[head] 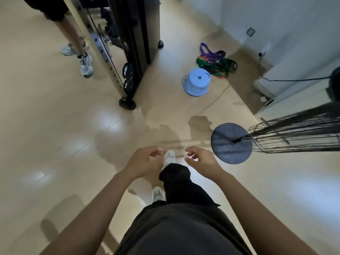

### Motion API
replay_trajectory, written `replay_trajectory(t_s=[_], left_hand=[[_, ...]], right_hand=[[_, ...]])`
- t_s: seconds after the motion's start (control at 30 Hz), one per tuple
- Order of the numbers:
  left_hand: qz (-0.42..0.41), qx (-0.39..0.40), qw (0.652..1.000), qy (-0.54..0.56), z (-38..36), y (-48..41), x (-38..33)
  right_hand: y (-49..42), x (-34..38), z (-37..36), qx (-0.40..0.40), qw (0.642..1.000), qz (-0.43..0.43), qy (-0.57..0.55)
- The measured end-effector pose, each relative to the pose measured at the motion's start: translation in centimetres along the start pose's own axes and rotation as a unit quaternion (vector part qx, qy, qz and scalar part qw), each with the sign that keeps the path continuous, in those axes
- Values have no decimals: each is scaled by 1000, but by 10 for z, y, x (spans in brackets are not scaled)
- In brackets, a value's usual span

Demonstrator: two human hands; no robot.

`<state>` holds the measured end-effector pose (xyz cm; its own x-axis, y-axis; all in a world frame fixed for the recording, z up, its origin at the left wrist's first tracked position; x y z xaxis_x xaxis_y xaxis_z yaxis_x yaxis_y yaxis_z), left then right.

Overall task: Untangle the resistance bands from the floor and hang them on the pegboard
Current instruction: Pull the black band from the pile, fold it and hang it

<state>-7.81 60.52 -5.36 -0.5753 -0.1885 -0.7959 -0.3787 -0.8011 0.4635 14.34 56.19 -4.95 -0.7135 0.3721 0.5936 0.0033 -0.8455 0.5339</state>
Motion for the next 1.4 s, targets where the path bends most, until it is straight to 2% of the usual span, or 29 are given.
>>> replay_trajectory(t_s=[0.17, 0.43, 0.63, 0.97, 1.17, 1.4], left_hand=[[-6, 31, 998, -61, 45, -93, -31], [-19, 57, 996, -68, 109, -222, -90], [-5, 109, 992, -69, 132, -315, -107], [-47, 197, 973, -108, 195, -519, -172], [-75, 239, 958, -137, 198, -625, -242], [-66, 274, 947, -154, 156, -724, -320]], right_hand=[[-85, 17, 34, -20, 1000, 4, -21], [-194, 47, 107, -44, 998, -18, -48], [-266, 52, 153, -80, 989, -73, -96], [-385, 73, 257, -124, 973, -166, -98], [-428, 54, 322, -155, 955, -212, -135], [-486, -4, 397, -171, 943, -232, -164]])
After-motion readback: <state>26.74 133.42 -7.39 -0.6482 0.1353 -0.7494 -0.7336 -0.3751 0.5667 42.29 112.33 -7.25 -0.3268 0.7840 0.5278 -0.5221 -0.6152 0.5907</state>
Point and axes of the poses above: each hand's wrist, its own y-axis away from the middle knuckle, its own z-axis out of the back of the hand, x = y × z, the point moved 9 cm from there along -y, towards the middle knuckle, and after that the axes turned 6 degrees about y, right-handed, at the moved point
